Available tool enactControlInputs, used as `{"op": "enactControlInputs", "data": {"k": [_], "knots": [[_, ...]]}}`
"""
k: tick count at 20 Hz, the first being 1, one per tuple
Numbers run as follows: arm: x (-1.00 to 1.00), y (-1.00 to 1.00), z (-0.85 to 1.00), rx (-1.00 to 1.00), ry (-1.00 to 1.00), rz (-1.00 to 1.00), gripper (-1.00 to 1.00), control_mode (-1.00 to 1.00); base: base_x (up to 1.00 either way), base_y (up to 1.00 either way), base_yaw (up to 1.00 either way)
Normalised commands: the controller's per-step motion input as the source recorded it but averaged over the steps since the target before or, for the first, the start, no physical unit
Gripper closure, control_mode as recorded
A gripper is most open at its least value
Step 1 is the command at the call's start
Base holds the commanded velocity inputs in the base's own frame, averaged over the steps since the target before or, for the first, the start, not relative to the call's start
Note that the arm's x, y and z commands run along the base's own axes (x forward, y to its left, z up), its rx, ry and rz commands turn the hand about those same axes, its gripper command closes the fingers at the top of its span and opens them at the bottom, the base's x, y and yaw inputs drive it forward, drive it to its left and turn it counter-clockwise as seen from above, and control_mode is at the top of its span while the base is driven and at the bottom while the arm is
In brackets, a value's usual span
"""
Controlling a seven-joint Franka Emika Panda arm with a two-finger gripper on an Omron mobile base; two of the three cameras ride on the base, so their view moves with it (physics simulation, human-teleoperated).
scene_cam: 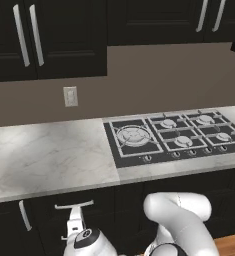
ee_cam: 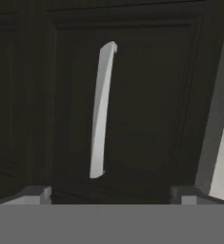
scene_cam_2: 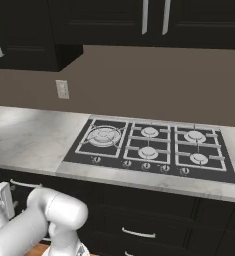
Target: Take the pizza cutter from the drawer on the left and place it on the dining counter for cutting.
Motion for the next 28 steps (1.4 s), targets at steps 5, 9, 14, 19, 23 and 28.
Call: {"op": "enactControlInputs", "data": {"k": [5, 9, 14, 19, 23, 28], "knots": [[0.25, 0.19, -0.21, -0.03, -0.1, 0.0, -1.0, -1.0, 0.0, 0.0, 0.0], [0.25, 0.01, -0.2, -0.02, -0.14, 0.0, -1.0, -1.0, 0.0, 0.0, 0.0], [0.32, 0.0, -0.29, 0.0, -0.1, 0.0, -1.0, -1.0, 0.0, 0.0, 0.0], [0.35, 0.0, -0.2, 0.0, -0.04, 0.0, -1.0, -1.0, 0.0, 0.0, 0.0], [0.36, 0.0, -0.08, 0.0, -0.04, 0.0, -1.0, -1.0, 0.0, 0.0, 0.0], [0.29, 0.0, -0.06, 0.0, -0.05, 0.0, -1.0, -1.0, 0.0, 0.0, 0.0]]}}
